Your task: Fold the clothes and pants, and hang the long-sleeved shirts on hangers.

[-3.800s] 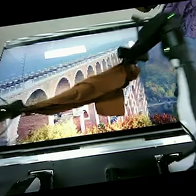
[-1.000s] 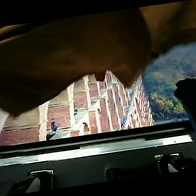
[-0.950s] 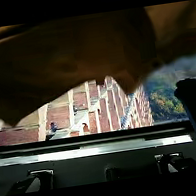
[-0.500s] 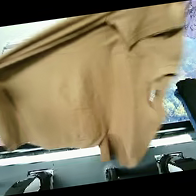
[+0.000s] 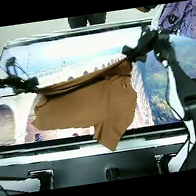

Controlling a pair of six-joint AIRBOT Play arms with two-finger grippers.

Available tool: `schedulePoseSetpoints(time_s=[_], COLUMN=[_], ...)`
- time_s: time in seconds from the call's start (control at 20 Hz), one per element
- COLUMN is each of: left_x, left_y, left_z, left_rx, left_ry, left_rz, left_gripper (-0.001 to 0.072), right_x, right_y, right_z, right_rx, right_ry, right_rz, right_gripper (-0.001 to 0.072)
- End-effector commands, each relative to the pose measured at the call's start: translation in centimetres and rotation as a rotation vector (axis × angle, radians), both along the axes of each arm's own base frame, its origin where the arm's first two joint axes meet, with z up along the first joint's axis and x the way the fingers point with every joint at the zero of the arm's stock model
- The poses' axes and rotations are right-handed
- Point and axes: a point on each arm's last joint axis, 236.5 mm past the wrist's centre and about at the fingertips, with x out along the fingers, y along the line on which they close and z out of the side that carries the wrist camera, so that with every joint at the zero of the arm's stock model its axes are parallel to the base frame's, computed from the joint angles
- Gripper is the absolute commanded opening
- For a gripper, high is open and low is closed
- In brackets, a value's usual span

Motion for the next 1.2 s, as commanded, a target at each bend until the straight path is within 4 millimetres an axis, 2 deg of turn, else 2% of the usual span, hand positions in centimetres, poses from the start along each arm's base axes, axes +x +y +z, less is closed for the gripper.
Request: schedulePoseSetpoints(time_s=[0.0,0.1,0.2,0.25,0.3,0.35,0.4,0.45,0.55,0.6,0.7,0.8,0.9,1.0,1.05,1.15], left_x=[0.8,1.1,1.2,1.3,1.4,1.5,1.3,0.8,-1.9,-3.5,-6.9,-10.1,-12.4,-13.3,-13.4,-13.4], left_y=[-1.3,-1.3,-1.0,-0.4,0.3,1.5,3.3,5.2,9.4,11.0,12.8,13.3,13.3,12.9,12.7,12.5], left_z=[-7.3,-8.0,-7.4,-6.5,-5.3,-3.5,-1.4,0.5,3.3,4.1,4.4,3.9,3.4,3.0,2.9,2.9], left_rx=[-0.017,-0.025,-0.026,-0.026,-0.028,-0.029,-0.025,-0.024,-0.025,-0.035,-0.083,-0.126,-0.137,-0.141,-0.145,-0.145], left_ry=[0.089,0.092,0.086,0.089,0.087,0.080,0.064,0.047,0.043,0.039,0.037,0.047,0.060,0.074,0.083,0.087], left_rz=[0.011,0.041,0.047,0.054,0.065,0.083,0.100,0.132,0.218,0.262,0.350,0.416,0.447,0.449,0.447,0.439], left_gripper=[0.0017,0.0017,0.0032,0.0146,0.0342,0.0419,0.0419,0.0419,0.0419,0.0419,0.0418,0.0415,0.0415,0.0415,0.0415,0.0415], right_x=[0.7,0.7,0.2,-0.3,-0.9,-1.7,-2.8,-4.0,-6.9,-8.8,-12.4,-16.6,-21.7,-26.4,-28.4,-31.0], right_y=[2.6,3.0,3.6,3.4,3.1,2.3,0.9,-1.2,-5.6,-7.5,-9.7,-9.9,-8.3,-6.1,-5.0,-3.4], right_z=[-6.9,-7.3,-6.7,-5.8,-4.4,-2.4,-0.5,1.4,4.3,4.9,4.6,2.8,-0.5,-3.8,-5.4,-7.7], right_rx=[0.130,0.152,0.180,0.178,0.174,0.162,0.134,0.090,0.038,0.037,0.098,0.210,0.282,0.329,0.350,0.395], right_ry=[0.101,0.112,0.129,0.132,0.122,0.104,0.089,0.076,0.077,0.095,0.136,0.160,0.224,0.288,0.310,0.336], right_rz=[-0.019,-0.022,-0.010,0.009,0.052,0.111,0.165,0.217,0.274,0.284,0.253,0.203,0.187,0.172,0.165,0.139], right_gripper=[0.0030,0.0058,0.0180,0.0258,0.0276,0.0319,0.0352,0.0353,0.0353,0.0353,0.0354,0.0356,0.0416,0.0416,0.0416,0.0416])
